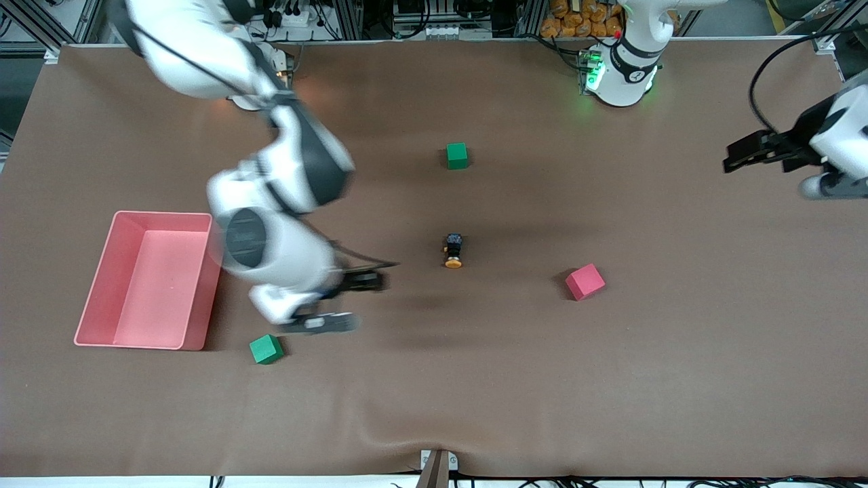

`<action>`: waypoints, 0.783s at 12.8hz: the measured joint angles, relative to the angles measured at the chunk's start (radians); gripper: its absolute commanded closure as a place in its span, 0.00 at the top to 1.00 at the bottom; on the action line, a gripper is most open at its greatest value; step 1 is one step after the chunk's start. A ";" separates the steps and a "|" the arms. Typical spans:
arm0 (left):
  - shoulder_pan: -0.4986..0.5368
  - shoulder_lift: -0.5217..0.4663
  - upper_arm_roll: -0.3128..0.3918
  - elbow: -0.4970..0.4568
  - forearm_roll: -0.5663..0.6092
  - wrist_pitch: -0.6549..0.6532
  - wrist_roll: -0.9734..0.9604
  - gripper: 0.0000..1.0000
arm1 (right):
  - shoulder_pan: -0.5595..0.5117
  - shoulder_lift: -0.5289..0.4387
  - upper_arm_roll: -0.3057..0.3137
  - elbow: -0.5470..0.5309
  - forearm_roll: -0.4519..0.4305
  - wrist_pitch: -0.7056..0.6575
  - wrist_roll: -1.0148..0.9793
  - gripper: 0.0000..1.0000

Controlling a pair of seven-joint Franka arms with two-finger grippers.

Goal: Place and upright button with both arms
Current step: 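Carry the button to mid-table, set it down, withdraw the right gripper, then move the left gripper over the button and grasp it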

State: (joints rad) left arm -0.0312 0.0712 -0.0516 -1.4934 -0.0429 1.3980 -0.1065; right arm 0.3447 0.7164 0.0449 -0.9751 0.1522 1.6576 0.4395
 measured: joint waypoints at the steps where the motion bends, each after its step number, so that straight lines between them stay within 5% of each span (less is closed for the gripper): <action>1: -0.008 0.019 -0.020 0.000 0.000 0.004 -0.021 1.00 | -0.078 -0.040 0.005 0.000 0.000 -0.082 -0.002 1.00; 5: -0.118 0.124 -0.058 -0.001 0.000 0.009 -0.196 1.00 | -0.291 -0.192 0.005 0.003 -0.022 -0.225 -0.037 1.00; 7: -0.197 0.189 -0.063 0.001 -0.001 0.017 -0.327 1.00 | -0.320 -0.285 -0.045 -0.009 -0.043 -0.246 -0.041 1.00; 10: -0.309 0.309 -0.066 0.060 -0.001 0.047 -0.474 1.00 | -0.322 -0.490 -0.123 -0.217 -0.051 -0.196 -0.104 1.00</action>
State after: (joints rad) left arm -0.3407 0.3799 -0.1175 -1.4336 -0.0444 1.4448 -0.5802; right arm 0.0225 0.2265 -0.0783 -1.1919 0.1013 1.4621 0.3352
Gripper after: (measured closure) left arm 0.000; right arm 0.000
